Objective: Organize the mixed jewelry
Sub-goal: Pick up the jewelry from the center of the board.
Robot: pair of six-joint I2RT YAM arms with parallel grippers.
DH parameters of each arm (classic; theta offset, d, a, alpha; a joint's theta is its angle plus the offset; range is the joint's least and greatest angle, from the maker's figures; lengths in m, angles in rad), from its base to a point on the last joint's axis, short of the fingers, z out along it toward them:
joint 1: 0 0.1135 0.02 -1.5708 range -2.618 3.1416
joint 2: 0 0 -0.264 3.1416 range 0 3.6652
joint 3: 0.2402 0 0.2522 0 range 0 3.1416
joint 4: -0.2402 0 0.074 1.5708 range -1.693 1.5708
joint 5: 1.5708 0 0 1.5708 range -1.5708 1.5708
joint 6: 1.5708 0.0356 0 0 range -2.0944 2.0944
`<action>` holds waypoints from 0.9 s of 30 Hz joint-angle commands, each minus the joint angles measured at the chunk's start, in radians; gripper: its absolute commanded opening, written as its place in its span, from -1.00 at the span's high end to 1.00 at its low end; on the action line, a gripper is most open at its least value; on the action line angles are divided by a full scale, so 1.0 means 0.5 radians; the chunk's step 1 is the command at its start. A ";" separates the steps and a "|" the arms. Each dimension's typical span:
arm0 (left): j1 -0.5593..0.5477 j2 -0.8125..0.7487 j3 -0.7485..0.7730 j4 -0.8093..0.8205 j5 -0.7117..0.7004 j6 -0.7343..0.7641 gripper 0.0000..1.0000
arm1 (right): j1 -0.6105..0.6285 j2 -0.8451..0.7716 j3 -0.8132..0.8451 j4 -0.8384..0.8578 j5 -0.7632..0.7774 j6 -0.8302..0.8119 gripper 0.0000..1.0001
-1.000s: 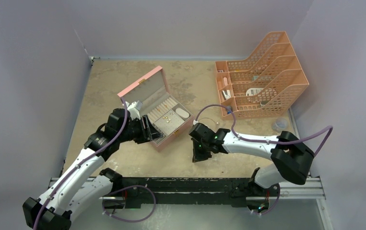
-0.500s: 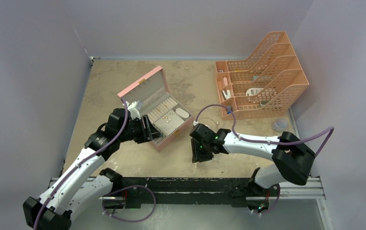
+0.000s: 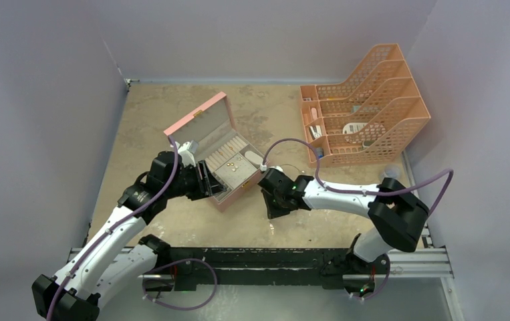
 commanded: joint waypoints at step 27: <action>-0.005 -0.027 0.008 0.026 -0.015 0.021 0.16 | 0.099 0.100 -0.015 0.066 -0.062 -0.143 0.67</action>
